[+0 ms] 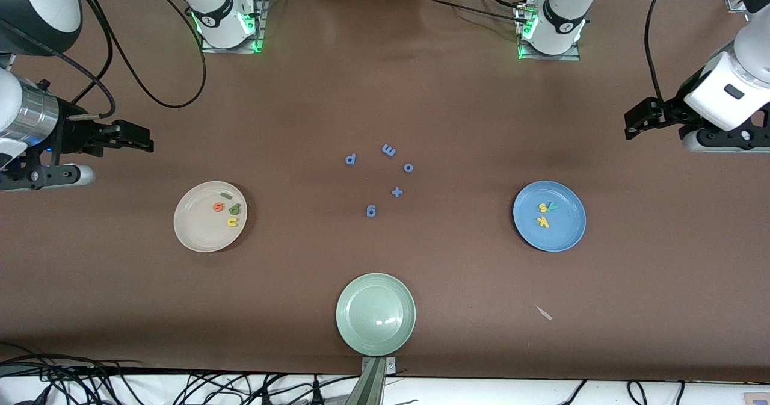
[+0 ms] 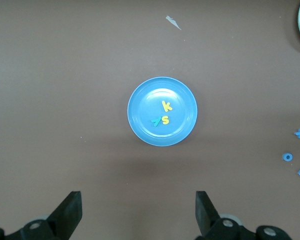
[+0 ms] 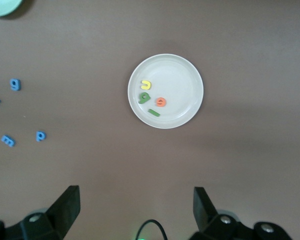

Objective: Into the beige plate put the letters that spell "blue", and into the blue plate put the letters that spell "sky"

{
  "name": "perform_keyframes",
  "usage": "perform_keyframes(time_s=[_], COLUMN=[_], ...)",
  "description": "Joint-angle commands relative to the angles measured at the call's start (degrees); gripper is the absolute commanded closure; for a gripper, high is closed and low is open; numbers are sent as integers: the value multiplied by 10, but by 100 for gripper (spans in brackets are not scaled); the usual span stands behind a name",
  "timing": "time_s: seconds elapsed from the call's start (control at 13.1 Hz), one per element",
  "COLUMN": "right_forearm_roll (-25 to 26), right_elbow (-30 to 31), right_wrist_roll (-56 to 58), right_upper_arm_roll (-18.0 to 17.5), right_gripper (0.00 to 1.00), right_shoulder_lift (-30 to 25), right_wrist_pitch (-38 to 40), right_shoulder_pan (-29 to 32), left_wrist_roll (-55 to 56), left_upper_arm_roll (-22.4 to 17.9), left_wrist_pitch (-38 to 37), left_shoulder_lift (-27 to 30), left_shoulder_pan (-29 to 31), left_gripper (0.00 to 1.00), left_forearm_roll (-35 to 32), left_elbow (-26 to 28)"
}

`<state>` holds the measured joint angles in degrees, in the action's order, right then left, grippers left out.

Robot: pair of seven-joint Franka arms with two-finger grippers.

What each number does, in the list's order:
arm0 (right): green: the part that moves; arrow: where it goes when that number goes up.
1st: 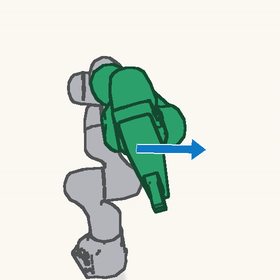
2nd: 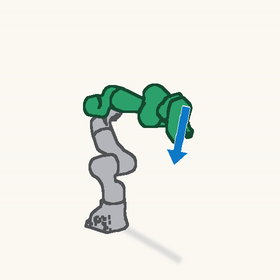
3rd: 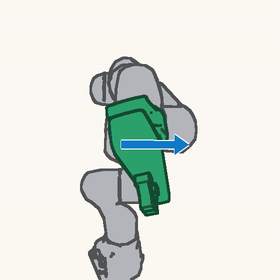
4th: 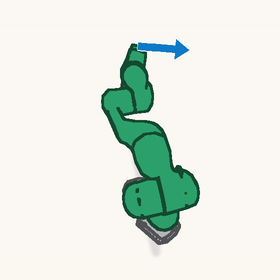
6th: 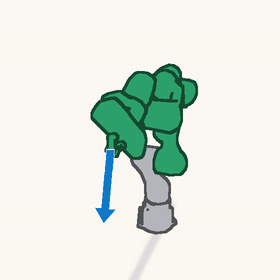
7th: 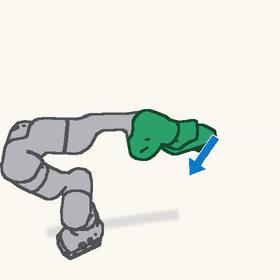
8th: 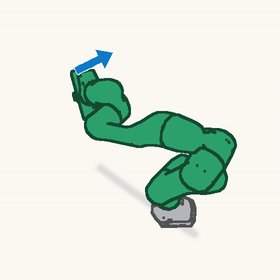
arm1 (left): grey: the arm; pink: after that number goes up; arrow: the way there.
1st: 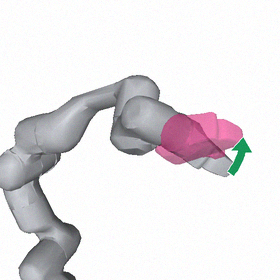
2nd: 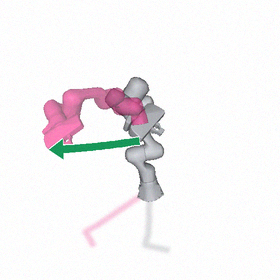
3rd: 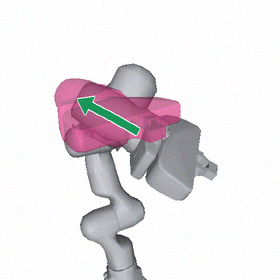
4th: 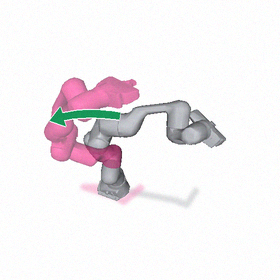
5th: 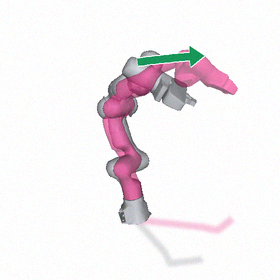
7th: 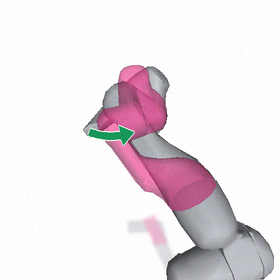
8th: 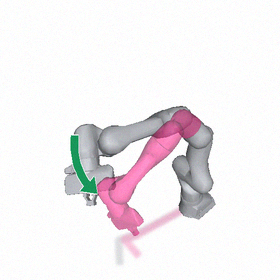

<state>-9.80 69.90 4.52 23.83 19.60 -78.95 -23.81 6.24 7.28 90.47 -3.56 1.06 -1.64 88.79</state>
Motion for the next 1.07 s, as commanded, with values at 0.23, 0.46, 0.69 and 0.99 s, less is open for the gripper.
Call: perform_keyframes(time_s=[0.23, 0.46, 0.69, 0.99], right_forearm_roll=[79, 80, 81, 85], right_elbow=[132, 145, 139, 138], right_wrist_roll=[-16, -14, -16, -16], right_upper_arm_roll=[-227, -284, -285, -288], right_gripper=[0, 0, 0, 0], right_shoulder_lift=[-116, -133, -131, -129], right_wrist_pitch=[-45, -47, -37, -38], right_shoulder_pan=[190, 250, 250, 248], left_wrist_roll=[-2, -1, -7, -1], left_upper_arm_roll=[9, 9, 9, 21], left_wrist_pitch=[-9, -9, -10, -10], left_shoulder_lift=[3, 3, 4, 4], left_shoulder_pan=[3, 3, 3, 4], left_gripper=[0, 0, 0, 0], left_forearm_roll=[10, 8, 8, 8], left_elbow=[-6, -6, -6, -6])
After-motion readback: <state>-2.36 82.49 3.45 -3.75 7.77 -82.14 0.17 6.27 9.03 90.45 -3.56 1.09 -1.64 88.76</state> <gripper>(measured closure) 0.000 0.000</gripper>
